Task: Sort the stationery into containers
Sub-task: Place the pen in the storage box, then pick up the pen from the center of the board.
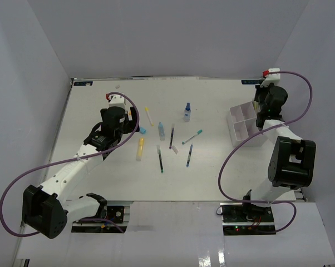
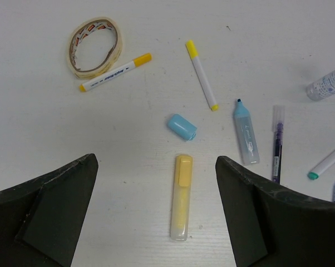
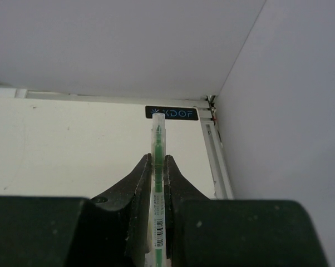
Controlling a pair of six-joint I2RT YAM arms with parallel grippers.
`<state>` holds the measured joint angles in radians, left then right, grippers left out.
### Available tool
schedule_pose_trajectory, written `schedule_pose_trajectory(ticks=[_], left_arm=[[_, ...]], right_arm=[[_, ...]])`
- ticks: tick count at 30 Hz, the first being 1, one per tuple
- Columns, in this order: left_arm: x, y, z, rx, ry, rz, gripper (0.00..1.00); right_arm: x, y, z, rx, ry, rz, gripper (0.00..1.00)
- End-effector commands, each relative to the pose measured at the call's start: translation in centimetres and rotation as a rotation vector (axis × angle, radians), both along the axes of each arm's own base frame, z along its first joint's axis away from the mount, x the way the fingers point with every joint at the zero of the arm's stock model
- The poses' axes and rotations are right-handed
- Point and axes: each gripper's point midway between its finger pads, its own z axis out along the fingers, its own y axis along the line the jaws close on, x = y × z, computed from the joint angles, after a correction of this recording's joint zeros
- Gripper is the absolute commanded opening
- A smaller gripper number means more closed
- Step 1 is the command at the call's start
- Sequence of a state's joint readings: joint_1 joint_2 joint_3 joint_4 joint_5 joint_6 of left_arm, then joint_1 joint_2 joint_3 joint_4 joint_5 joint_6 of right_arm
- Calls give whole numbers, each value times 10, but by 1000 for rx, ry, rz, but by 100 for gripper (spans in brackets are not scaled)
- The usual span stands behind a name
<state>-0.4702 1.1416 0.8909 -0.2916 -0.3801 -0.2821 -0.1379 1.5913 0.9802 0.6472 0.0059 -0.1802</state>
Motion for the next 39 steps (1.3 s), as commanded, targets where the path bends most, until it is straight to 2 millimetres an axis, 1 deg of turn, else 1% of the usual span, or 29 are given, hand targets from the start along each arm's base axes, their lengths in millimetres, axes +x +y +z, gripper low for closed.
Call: schedule_pose_trajectory(ticks=[1,4,8,9,11,12,13,14,16,17,19,20,21,22,23,24,25,26,27,28,29,30,31,32,33,34,36,37,39], left_arm=[[1,-1,2,-8,-9,-3,98],[1,-1,2,-8,-9,-3,98],[0,-1,4,-14,-11,-7,98],[0,-2,5,-17,-15,-9,98],[0,-2,5,-18,-13,-9,98],[0,-2,6,-20,-17,-13,98],[0,-3,6,-23,-16,-15,98],[0,-3,6,-25,-17,-18,98],[-1,-5,9,-36,-22,-22,98],[-1,-5,9,-36,-22,-24,98],[-2,-6,11,-43,-27,-31,98],[-2,-6,11,-45,-25,-31,98],[-2,-7,12,-49,-28,-35,98],[-3,-8,12,-51,-27,-41,98],[-3,-9,12,-54,-24,-46,98],[-3,-10,12,-59,-24,-49,98],[-3,-10,11,-60,-21,-51,98],[-4,-11,9,-61,-16,-52,98],[-3,-11,8,-61,-13,-54,98],[-3,-12,7,-61,-8,-56,98],[-3,-14,3,-64,6,-63,98],[-4,-17,3,-77,11,-69,98],[-5,-19,1,-84,20,-78,98],[-5,-21,1,-94,23,-85,98],[-6,-25,-1,-112,34,-92,98],[-6,-26,-2,-121,39,-95,98],[-9,-32,-10,-139,75,-115,98],[-10,-34,-13,-150,89,-114,98],[-12,-34,-20,-151,113,-115,98]], right_arm=[[3,4,1,19,-48,32,13],[0,3,-14,41,-21,16,18],[-7,2,-27,69,1,3,31],[-10,-4,-24,72,-5,-35,34],[-17,-4,-27,84,8,-47,39],[-20,-4,-18,87,-5,-50,41],[-23,-4,-14,91,-10,-51,43],[-29,-2,-7,95,-15,-50,45],[-38,-1,4,105,-33,-50,46],[-47,1,18,116,-51,-48,47],[-57,5,31,138,-67,-41,50],[-67,9,50,169,-106,-33,56],[-73,15,50,202,-87,-10,58],[-79,17,55,218,-91,-8,64],[-91,26,70,239,-117,30,76],[-97,32,73,299,-113,46,80],[-105,37,66,324,-69,58,82],[-117,43,78,337,-87,79,89],[-124,51,79,371,-78,115,92],[-132,57,71,389,-49,133,97],[-143,63,80,398,-70,161,99],[-150,72,72,434,-43,196,93],[-156,77,72,445,-43,220,90],[-165,83,79,448,-58,249,90],[-171,89,77,466,-51,276,90],[-178,94,75,508,-55,290,90],[-185,102,70,550,-54,326,90],[-188,107,66,610,-50,333,90],[-193,114,53,641,-48,361,90]])
